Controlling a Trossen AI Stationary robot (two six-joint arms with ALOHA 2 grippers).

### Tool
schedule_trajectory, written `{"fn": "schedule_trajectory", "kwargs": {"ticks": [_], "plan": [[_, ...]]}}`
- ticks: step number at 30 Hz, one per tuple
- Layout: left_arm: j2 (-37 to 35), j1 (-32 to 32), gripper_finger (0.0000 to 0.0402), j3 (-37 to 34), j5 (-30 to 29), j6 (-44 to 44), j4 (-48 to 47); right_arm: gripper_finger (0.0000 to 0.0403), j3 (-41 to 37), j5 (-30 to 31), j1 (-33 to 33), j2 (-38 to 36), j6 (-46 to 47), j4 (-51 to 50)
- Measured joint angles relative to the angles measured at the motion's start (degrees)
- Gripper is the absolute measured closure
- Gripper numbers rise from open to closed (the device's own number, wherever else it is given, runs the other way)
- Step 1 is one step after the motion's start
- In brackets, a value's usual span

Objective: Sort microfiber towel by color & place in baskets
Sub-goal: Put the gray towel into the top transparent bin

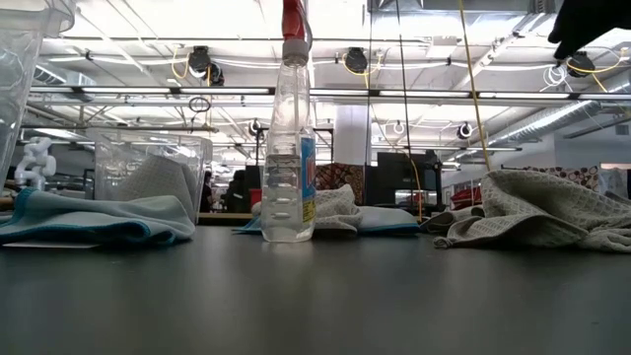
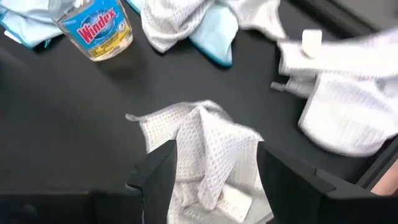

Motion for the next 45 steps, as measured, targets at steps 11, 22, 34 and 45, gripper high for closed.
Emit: {"fn": "schedule_trajectory", "kwargs": {"ticks": [11,22,34,45], "plan": [[-0.3,0.0,0.0167,0.0,-10.2,-0.3,-0.2,0.0191,0.0,7.0,-5.9,0.0,-11.2,-0.4],[-0.3,0.0,0.0167,0.0,-11.0,2.7,0.3,0.0191,0.0,8.1,-13.6,1.2,-14.2,5.4],[-0.3,0.0,0.0167,0.0,-10.8,5.7,5.9,0.0191,0.0,-1.8,-25.8,8.9,-34.8,27.3],[-0.3,0.0,0.0167,0.0,-10.5,5.6,6.8,0.0191,0.0,-12.7,-35.1,15.3,-47.8,40.4]]}}
